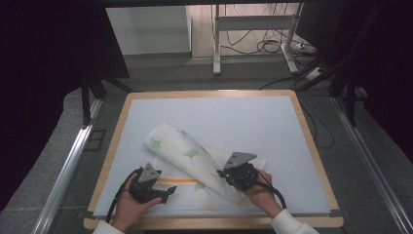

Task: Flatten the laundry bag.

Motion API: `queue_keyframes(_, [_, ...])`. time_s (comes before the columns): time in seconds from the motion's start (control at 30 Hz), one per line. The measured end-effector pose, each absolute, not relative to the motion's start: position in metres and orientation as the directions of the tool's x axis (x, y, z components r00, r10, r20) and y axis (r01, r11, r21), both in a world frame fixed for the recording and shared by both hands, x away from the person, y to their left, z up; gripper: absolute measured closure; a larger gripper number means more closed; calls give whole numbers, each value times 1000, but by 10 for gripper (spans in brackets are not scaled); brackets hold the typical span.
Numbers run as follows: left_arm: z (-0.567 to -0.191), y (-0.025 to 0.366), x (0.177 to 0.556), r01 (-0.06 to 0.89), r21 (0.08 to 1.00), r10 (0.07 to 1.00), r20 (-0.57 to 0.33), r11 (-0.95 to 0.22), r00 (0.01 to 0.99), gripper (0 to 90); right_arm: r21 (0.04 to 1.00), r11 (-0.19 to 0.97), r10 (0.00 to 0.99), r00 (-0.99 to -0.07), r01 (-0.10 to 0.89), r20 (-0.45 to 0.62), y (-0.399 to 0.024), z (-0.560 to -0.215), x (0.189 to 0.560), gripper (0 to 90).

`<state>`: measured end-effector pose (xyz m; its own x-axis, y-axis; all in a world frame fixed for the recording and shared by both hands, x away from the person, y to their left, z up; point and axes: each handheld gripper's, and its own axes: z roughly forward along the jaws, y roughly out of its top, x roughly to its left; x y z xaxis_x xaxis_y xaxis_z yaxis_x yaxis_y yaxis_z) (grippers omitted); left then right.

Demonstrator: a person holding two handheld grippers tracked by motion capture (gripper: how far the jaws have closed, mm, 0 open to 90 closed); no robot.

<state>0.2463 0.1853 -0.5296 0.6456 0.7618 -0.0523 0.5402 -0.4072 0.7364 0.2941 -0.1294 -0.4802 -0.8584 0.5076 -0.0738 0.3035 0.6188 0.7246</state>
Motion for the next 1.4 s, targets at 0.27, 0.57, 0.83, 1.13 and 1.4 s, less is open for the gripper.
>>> queue_keyframes(0.27, [-530, 186, 247, 543, 735, 765, -51, -406, 642, 193, 729, 617, 512, -855, 297, -86, -133, -480, 298, 876])
queue_keyframes(0.57, [-530, 186, 246, 544, 732, 764, -51, -409, 643, 197, 738, 609, 531, -840, 289, -109, -142, -477, 306, 877])
queue_keyframes(0.83, [-530, 186, 246, 538, 732, 757, -48, -417, 652, 208, 751, 595, 546, -830, 286, -117, -149, -471, 314, 878])
queue_keyframes(1.13, [-531, 185, 246, 537, 729, 754, -44, -425, 656, 207, 759, 582, 575, -808, 291, -131, -156, -467, 331, 878])
queue_keyframes(1.4, [-531, 185, 246, 540, 728, 755, -47, -423, 654, 206, 756, 588, 589, -793, 288, -156, -156, -466, 346, 878])
